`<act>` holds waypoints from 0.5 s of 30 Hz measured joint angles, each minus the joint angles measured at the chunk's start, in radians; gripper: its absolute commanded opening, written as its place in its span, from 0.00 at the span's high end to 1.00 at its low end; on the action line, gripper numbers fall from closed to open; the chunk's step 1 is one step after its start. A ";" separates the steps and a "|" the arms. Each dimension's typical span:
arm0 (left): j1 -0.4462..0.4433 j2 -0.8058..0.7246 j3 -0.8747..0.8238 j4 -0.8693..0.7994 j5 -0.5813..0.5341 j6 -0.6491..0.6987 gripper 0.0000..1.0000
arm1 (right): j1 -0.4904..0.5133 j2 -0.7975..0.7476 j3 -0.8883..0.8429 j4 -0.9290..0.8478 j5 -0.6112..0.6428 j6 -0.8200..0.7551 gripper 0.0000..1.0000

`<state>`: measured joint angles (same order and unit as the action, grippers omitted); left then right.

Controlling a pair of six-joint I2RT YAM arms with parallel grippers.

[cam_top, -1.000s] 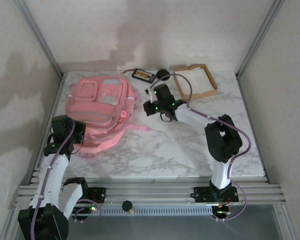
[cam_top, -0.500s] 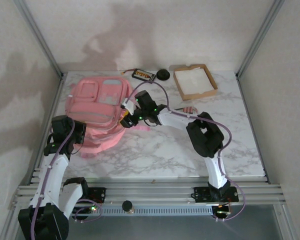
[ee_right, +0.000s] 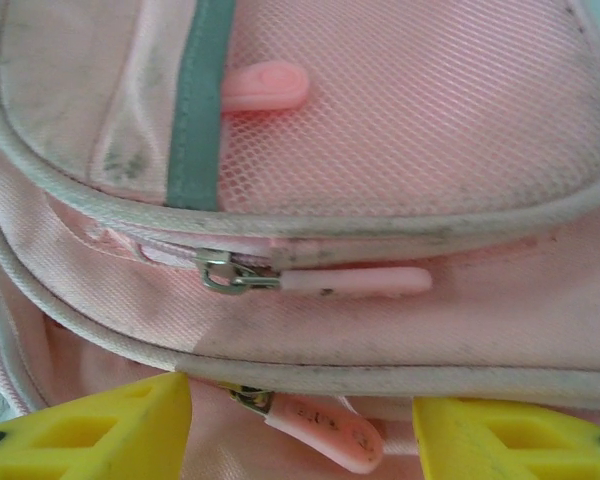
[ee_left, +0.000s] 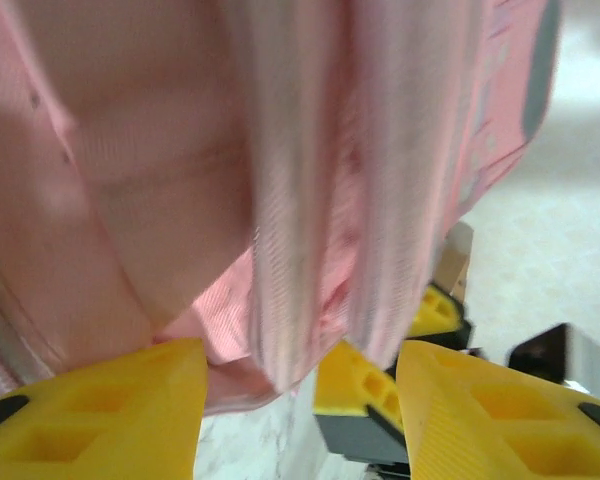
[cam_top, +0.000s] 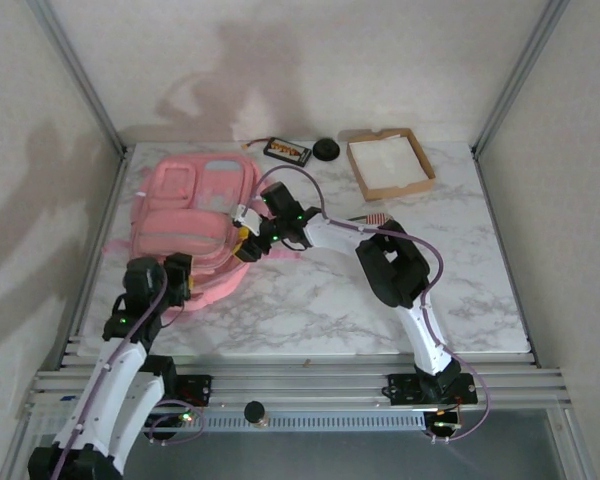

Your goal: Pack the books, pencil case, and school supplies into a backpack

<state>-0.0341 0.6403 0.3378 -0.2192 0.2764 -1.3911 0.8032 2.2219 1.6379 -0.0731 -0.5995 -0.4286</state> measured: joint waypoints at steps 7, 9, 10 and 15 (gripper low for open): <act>-0.121 0.203 -0.018 0.144 -0.066 -0.105 0.61 | 0.008 0.000 -0.036 0.010 0.027 -0.084 0.39; -0.139 0.247 -0.008 0.167 -0.084 -0.114 0.63 | 0.010 0.000 -0.042 0.010 0.048 -0.101 0.36; -0.143 0.268 -0.002 0.179 -0.091 -0.117 0.67 | 0.011 0.000 -0.045 0.014 0.058 -0.105 0.35; -0.149 0.346 0.010 0.230 -0.113 -0.134 0.88 | 0.013 0.000 -0.061 0.049 0.113 -0.126 0.32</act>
<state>-0.1829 0.9863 0.3481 0.0105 0.1635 -1.5253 0.8165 2.2215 1.5768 -0.0242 -0.4866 -0.5541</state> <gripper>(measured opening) 0.141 0.665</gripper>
